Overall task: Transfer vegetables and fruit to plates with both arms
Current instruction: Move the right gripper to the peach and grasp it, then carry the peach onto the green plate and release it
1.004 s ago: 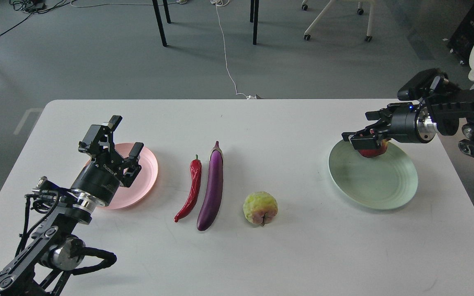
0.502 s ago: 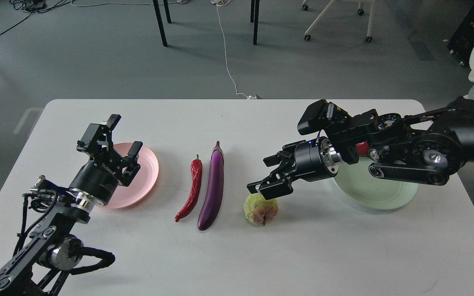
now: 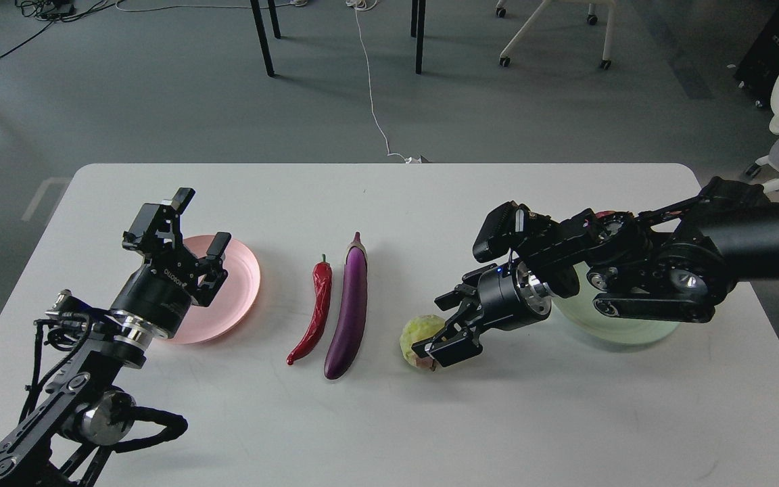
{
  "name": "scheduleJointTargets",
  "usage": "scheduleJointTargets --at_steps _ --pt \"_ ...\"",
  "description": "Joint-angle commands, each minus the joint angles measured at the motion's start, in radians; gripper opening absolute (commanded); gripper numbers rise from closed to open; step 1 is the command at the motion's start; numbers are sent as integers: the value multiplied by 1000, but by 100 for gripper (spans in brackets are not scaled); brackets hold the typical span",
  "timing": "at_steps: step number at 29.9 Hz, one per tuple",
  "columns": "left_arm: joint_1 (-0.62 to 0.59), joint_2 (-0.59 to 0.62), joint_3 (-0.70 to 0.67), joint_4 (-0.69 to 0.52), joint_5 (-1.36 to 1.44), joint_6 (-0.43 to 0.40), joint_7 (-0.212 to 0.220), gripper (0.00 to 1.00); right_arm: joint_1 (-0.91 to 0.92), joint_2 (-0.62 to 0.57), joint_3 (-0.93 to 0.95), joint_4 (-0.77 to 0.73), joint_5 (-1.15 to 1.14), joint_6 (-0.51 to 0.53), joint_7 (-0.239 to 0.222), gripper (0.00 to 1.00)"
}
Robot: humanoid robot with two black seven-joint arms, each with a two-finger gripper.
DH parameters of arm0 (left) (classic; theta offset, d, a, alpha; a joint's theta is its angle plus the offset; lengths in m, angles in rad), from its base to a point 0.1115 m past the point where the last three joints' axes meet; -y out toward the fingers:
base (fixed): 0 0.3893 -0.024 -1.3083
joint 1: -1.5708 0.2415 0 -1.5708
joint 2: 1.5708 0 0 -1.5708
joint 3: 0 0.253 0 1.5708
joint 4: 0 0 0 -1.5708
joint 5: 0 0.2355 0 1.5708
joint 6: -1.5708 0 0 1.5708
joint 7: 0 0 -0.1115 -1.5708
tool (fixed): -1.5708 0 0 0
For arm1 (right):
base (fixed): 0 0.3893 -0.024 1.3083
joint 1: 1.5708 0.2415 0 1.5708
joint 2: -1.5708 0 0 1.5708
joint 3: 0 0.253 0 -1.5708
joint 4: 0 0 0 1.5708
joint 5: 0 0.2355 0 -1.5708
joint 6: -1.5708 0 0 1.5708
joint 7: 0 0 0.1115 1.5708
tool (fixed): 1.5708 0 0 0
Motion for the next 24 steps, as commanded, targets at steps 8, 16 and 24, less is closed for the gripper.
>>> scheduleJointTargets --at_steps 8,16,24 --pt "2 0 0 -17 0 2 0 98 -31 82 -32 -78 1 -6 0 95" --pt "2 0 -2 -17 0 2 0 98 -44 102 -43 -104 1 -6 0 58" --pt "2 8 -3 -17 0 3 0 98 -25 72 -36 -101 1 -24 0 45"
